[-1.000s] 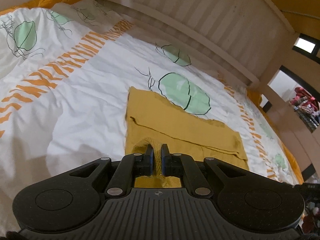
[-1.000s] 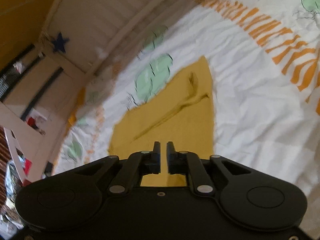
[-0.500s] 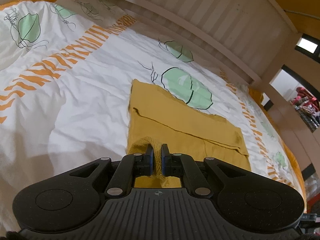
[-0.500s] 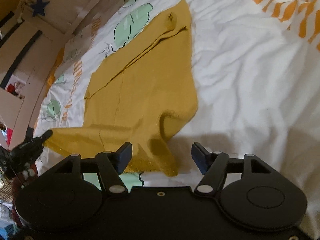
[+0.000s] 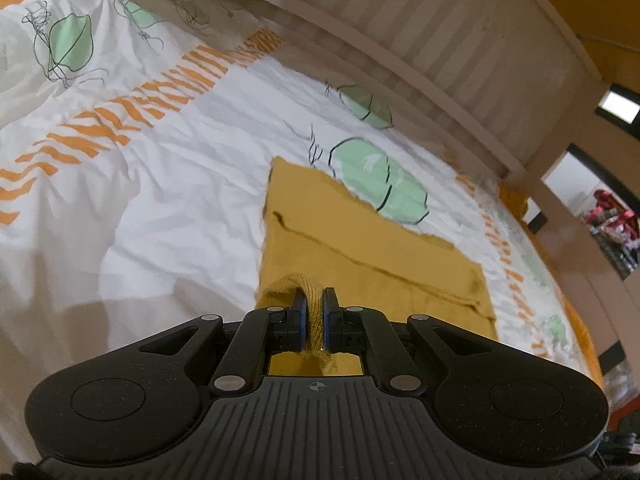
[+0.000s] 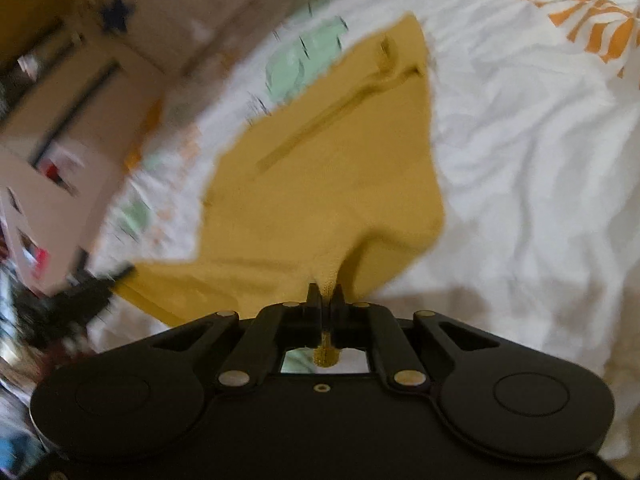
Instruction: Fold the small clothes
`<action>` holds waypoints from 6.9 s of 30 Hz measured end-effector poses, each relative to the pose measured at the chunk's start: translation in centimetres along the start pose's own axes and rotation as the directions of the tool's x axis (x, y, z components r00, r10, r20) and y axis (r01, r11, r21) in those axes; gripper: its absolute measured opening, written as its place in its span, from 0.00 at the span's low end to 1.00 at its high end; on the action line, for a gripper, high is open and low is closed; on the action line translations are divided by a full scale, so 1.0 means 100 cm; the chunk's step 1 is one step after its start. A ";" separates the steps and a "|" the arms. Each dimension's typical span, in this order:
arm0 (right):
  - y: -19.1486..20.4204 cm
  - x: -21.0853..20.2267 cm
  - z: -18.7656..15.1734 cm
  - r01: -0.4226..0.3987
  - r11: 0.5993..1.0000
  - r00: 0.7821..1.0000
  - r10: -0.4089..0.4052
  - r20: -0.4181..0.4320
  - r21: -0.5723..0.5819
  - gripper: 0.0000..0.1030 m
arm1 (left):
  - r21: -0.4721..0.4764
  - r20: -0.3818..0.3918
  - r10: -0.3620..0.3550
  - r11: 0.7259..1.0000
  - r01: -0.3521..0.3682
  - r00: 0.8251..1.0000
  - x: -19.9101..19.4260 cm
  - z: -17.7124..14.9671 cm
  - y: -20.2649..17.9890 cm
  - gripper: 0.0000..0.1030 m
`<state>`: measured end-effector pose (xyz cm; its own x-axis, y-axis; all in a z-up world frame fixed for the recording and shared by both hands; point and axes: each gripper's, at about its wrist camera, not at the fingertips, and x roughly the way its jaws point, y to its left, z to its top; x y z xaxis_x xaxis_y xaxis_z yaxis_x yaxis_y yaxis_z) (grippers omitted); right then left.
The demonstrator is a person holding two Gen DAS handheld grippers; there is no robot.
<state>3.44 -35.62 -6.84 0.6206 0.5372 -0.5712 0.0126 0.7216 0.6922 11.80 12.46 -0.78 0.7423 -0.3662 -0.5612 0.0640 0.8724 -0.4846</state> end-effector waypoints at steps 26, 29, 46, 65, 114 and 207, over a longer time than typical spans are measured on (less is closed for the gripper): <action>-0.033 0.073 0.186 -0.070 0.991 0.953 0.031 0.301 0.117 0.11 | -0.049 0.065 -0.013 0.999 0.016 0.998 0.131 0.105 -0.019 0.06; -0.037 0.090 0.197 -0.038 0.992 0.959 0.002 0.284 0.120 0.11 | -0.069 0.039 0.009 0.998 -0.007 0.999 0.157 0.109 -0.011 0.06; -0.061 0.145 0.224 0.106 0.983 0.961 -0.139 0.238 0.149 0.17 | -0.106 0.034 0.088 0.991 -0.084 0.996 0.210 0.117 0.017 0.32; 0.007 0.129 0.193 0.270 0.931 0.932 -0.189 0.309 -0.245 0.71 | 0.276 -0.075 0.124 0.956 -0.099 0.989 0.201 0.067 -0.051 0.45; 0.081 0.287 0.184 0.401 0.764 0.913 -0.375 0.159 -0.505 0.88 | 0.429 0.067 0.186 0.882 -0.197 0.980 0.220 -0.008 -0.050 0.74; -0.088 0.133 0.179 -0.092 0.987 0.992 0.079 0.095 0.135 1.00 | 0.335 -0.313 0.365 0.906 -0.258 0.877 0.298 0.036 -0.146 0.79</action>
<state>25.68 -42.66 -12.65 0.6911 0.5488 -0.4703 0.0613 0.6039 0.7947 35.44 -9.99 -8.03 0.4651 -0.1038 -0.8791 0.0902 0.9935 -0.0696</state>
